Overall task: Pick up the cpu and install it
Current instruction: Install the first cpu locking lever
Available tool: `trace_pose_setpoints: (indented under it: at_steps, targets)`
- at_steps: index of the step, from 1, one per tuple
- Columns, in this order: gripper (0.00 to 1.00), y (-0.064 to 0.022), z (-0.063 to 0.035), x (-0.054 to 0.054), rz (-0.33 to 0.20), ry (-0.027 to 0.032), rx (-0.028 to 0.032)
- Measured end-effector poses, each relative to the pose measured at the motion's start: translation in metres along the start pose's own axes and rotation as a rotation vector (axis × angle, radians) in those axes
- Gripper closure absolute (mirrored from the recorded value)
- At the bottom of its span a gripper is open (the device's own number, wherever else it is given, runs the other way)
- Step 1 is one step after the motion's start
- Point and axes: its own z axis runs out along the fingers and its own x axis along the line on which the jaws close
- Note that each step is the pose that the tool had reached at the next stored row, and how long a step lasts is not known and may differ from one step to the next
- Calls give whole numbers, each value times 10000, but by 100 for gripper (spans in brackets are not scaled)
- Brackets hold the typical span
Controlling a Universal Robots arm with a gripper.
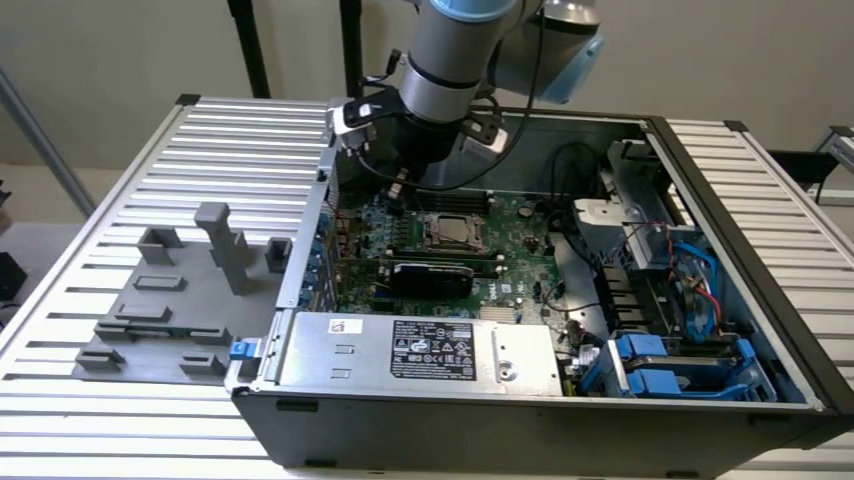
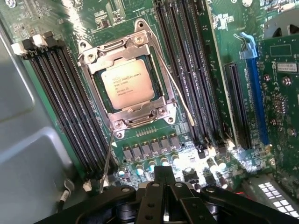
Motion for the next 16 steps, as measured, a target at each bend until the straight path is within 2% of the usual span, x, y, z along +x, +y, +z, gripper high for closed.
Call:
trace_pose_setpoints:
  at_steps: [6,11,16]
  targets:
    - [89,-27,-13,-9,412,485,149]
    - [89,-48,-26,-15,772,848,271]
    - [89,-65,-32,-20,1168,1211,367]
